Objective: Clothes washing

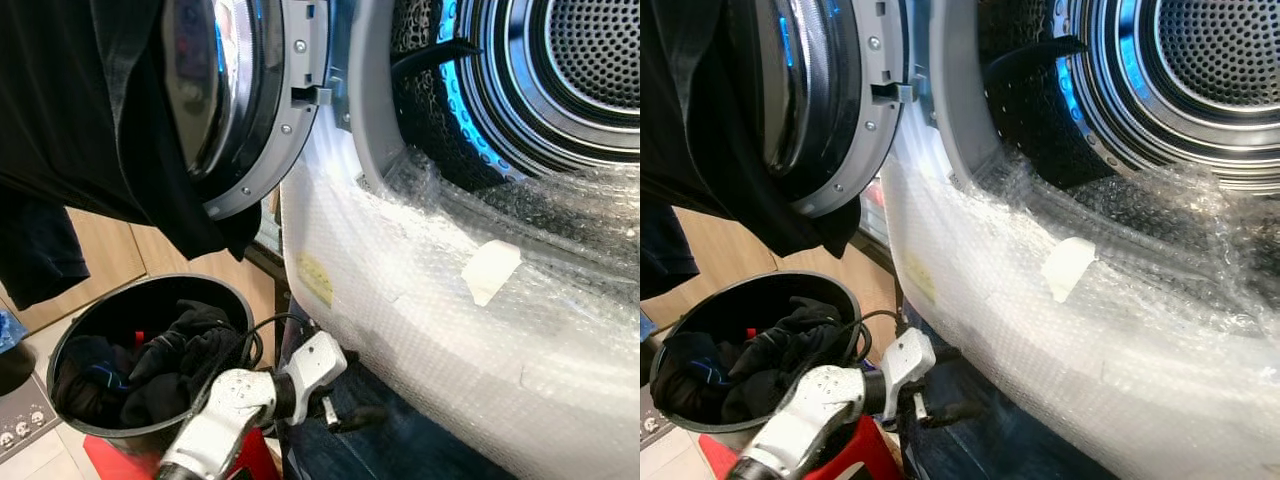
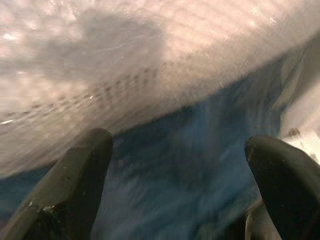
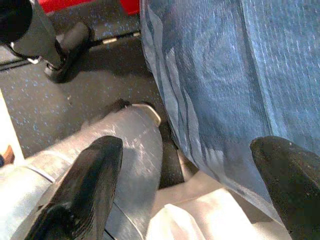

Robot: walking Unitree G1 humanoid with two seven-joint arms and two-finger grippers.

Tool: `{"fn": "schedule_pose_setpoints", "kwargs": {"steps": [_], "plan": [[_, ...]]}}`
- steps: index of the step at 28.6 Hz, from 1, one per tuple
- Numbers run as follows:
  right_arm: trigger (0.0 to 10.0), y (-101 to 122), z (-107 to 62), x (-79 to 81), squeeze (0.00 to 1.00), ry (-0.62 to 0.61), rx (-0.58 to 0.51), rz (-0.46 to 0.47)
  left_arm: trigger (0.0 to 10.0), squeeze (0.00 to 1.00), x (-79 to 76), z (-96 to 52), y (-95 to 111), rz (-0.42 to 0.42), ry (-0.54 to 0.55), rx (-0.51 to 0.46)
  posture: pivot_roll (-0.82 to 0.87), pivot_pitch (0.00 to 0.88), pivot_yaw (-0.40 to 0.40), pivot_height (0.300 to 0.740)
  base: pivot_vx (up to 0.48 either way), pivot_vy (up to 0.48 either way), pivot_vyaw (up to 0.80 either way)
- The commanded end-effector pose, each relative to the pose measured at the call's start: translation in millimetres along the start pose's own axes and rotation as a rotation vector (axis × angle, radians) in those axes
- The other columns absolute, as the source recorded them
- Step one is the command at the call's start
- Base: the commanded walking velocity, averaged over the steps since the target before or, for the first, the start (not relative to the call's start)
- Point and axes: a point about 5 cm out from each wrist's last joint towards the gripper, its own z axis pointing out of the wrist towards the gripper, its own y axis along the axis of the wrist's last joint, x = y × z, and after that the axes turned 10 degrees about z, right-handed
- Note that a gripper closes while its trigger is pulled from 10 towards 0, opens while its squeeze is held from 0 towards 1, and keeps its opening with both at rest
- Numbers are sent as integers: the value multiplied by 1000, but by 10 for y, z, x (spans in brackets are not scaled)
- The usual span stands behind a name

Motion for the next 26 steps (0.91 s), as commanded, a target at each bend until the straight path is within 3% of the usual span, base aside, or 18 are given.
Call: {"fn": "schedule_pose_setpoints", "kwargs": {"steps": [1, 4, 8, 11, 12, 15, 16, 18, 19, 21, 26], "plan": [[10000, -70, 42, 225, 0, 71, 36, -1, 10000, 0, -42, -63, 88, -1, -10, 6, 230, 36, -30, 740, 0, 0, 0], [10000, -44, 46, 207, 0, 56, 49, -8, 10000, 0, -80, -313, 120, -10, 61, 90, 261, 37, -34, 740, 0, 0, 0], [10000, -60, 28, 136, 0, 49, 57, 6, 10000, 0, -66, -432, 121, -22, 147, 149, 275, 34, -41, 740, 0, 0, 0], [10000, -77, 15, 84, 0, 40, 67, -17, 10000, 0, 72, -625, 95, -38, 350, 247, 289, 32, -48, 740, 0, 0, 0], [10000, -51, 13, 63, 0, 28, 51, -24, 10000, 0, 188, -811, 60, -42, 497, 340, 302, 26, -53, 740, 0, 0, 0], [10000, -42, 11, 50, 0, 26, 44, 12, 10000, 0, 262, -975, 57, -57, 606, 382, 305, 24, -57, 740, 0, 0, 0], [10000, -50, 7, 33, 0, 19, 53, 5, 10000, 0, 367, -1127, 16, -64, 741, 455, 304, 23, -57, 740, 0, 0, 0], [10000, -71, 0, 11, 0, 11, 68, -18, 10000, 0, 397, -1204, -30, -120, 787, 458, 310, 17, -57, 740, 0, 0, 0], [10000, -94, -6, -8, 0, -1, 79, -26, 10000, 0, 359, -1221, -122, -147, 757, 485, 315, 10, -56, 740, 0, 0, 0], [10000, -104, -9, -19, 0, -12, 78, -12, 10000, 0, 338, -1250, -190, -129, 764, 540, 309, 7, -55, 740, 0, 0, 0], [10000, -155, -15, -13, 0, -17, 82, 9, 10000, 0, 363, -1402, -337, -281, 915, 535, 310, 0, -51, 740, 0, 0, 0]]}}
